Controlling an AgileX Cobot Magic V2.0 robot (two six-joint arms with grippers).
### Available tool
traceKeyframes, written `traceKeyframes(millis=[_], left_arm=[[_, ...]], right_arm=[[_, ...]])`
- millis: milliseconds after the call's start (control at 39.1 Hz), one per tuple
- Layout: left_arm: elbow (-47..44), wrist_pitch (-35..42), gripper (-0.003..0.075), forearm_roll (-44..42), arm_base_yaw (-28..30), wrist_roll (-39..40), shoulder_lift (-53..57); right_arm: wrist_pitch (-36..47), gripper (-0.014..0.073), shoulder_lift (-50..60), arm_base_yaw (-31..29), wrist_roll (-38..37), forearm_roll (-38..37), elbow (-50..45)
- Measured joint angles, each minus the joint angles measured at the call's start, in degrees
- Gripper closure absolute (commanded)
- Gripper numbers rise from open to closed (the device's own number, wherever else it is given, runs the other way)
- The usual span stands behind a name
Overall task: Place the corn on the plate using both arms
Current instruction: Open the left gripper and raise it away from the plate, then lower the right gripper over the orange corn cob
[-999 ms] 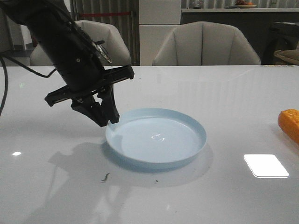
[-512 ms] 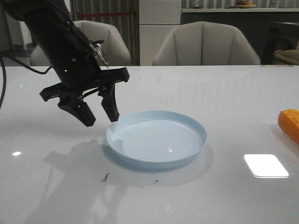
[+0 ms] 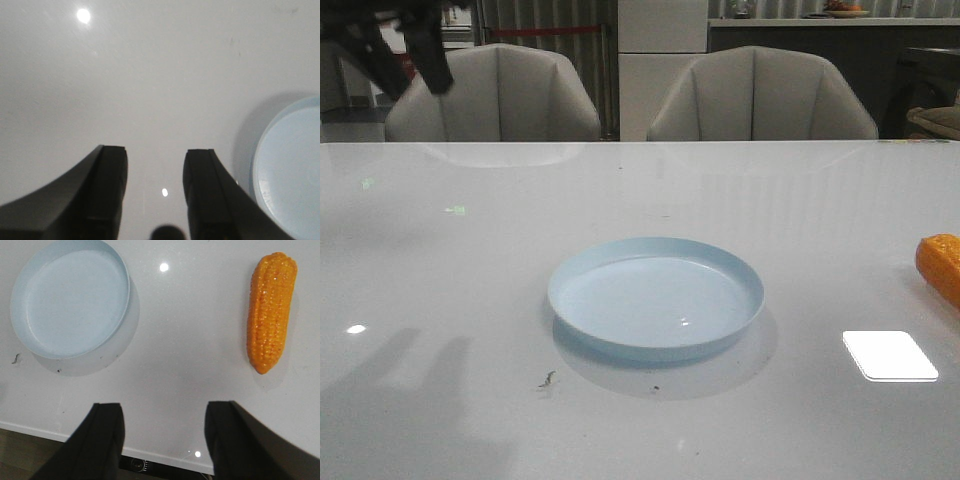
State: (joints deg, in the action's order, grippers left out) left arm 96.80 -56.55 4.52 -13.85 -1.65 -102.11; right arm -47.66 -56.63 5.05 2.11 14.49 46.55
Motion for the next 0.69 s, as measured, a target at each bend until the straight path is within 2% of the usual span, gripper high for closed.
traceKeyframes(millis=[179, 307, 691], left_arm=[[-0.60, 3.97, 0.0484, -4.14, 1.22, 0.00, 8.35], [-5.03, 8.37, 0.0496, -6.38, 1.22, -0.03, 13.40], [-36.66, 21.54, 0.0496, -11.98, 1.22, -0.13, 27.50]], right_arm=[[0.08, 0.0118, 0.00, 0.00, 0.00, 0.00, 0.00], [0.08, 0.0118, 0.00, 0.00, 0.00, 0.00, 0.00], [0.13, 0.0118, 0.00, 0.00, 0.00, 0.13, 0.00]])
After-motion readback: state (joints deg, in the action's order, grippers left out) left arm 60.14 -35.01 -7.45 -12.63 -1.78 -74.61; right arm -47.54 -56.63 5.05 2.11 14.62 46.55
